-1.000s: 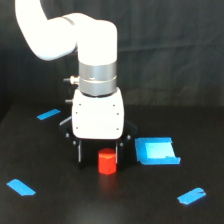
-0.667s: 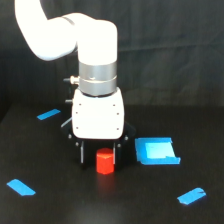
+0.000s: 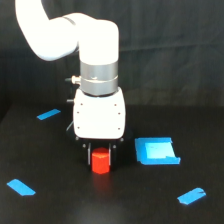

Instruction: Pick up the red object from the table

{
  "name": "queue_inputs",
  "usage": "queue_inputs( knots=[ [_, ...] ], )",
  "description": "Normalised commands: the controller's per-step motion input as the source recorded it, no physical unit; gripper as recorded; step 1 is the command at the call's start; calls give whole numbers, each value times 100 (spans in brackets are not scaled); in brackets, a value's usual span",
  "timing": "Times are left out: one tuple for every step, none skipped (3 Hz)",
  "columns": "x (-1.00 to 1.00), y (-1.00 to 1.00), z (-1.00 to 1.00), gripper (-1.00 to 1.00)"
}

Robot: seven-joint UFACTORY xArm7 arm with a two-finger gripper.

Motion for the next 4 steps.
queue_inputs(
  knots=[
    [15,-4,-5,-92],
    [-19,-3,97,-100],
    [-27,-7,100,-97],
    [-9,-10,94,-100]
  ],
)
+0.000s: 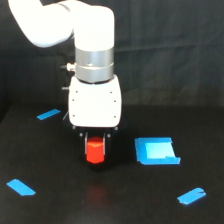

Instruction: Pick up the red object from the table

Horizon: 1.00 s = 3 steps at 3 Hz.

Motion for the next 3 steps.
queue_inputs(
  knots=[
    [13,7,99,-100],
    [7,18,100,-96],
    [4,20,98,-97]
  ],
)
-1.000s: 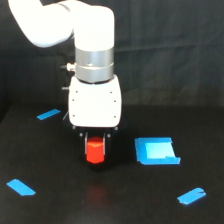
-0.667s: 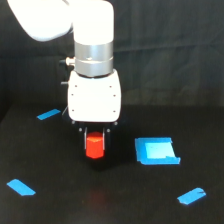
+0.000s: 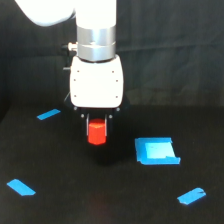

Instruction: Pick up the red object from the table

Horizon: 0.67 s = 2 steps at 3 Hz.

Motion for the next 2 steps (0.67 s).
queue_inputs(
  knots=[
    [5,2,95,-89],
    [-3,11,92,-99]
  ],
)
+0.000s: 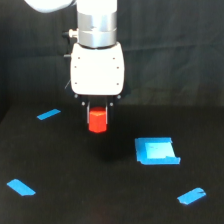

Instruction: Pick up the red object from the table

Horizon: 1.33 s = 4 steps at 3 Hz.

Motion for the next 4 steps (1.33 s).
queue_inputs(
  knots=[
    [2,4,55,-98],
    [-5,3,44,-94],
    [6,3,17,-100],
    [-3,5,9,-100]
  ],
)
